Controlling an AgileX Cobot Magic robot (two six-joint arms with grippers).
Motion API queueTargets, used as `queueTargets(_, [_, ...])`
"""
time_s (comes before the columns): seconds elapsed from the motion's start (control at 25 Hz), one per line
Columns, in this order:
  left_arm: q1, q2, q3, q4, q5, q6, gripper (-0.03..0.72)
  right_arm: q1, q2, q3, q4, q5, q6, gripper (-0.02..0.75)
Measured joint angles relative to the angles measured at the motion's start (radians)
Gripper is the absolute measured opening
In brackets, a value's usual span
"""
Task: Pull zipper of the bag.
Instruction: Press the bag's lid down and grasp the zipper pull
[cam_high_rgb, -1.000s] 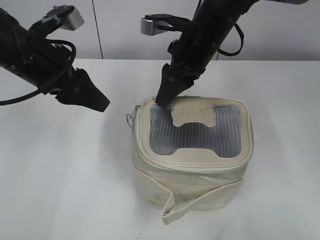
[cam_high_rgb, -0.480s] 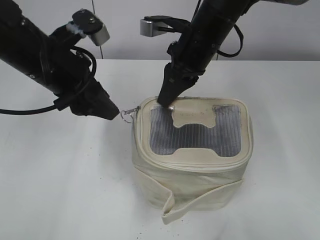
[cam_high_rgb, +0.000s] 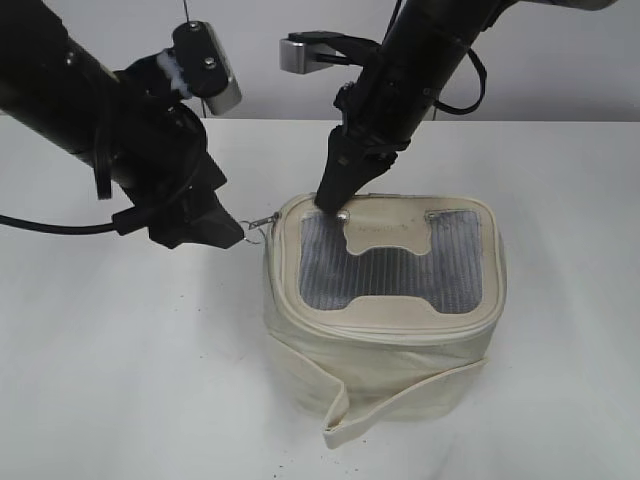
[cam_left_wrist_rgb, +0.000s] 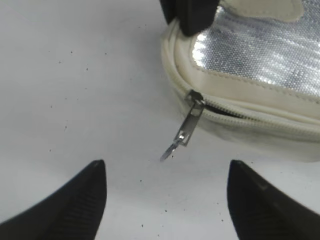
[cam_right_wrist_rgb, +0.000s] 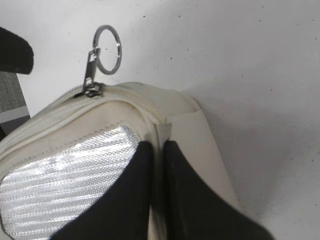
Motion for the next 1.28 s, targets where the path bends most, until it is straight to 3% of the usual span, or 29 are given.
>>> queueTargets(0.4, [-0.077,0.000,0.000,0.125,-0.105,0.022,0.555,0.000,0.000,0.000,0.000,0.000,0.000,0.042])
queueTargets(0.92, [-0.122,0.075,0.000,0.182,-0.116,0.023,0.477,0.000,0.000,0.000,0.000,0.000,0.000,0.041])
queueTargets(1.08, [-0.122,0.085,0.000,0.226,-0.128,0.023,0.337,0.000,0.000,0.000,0.000,0.000,0.000,0.041])
queueTargets(1.28, [-0.122,0.085,0.000,0.230,-0.129,0.023,0.062,0.000,0.000,0.000,0.000,0.000,0.000,0.041])
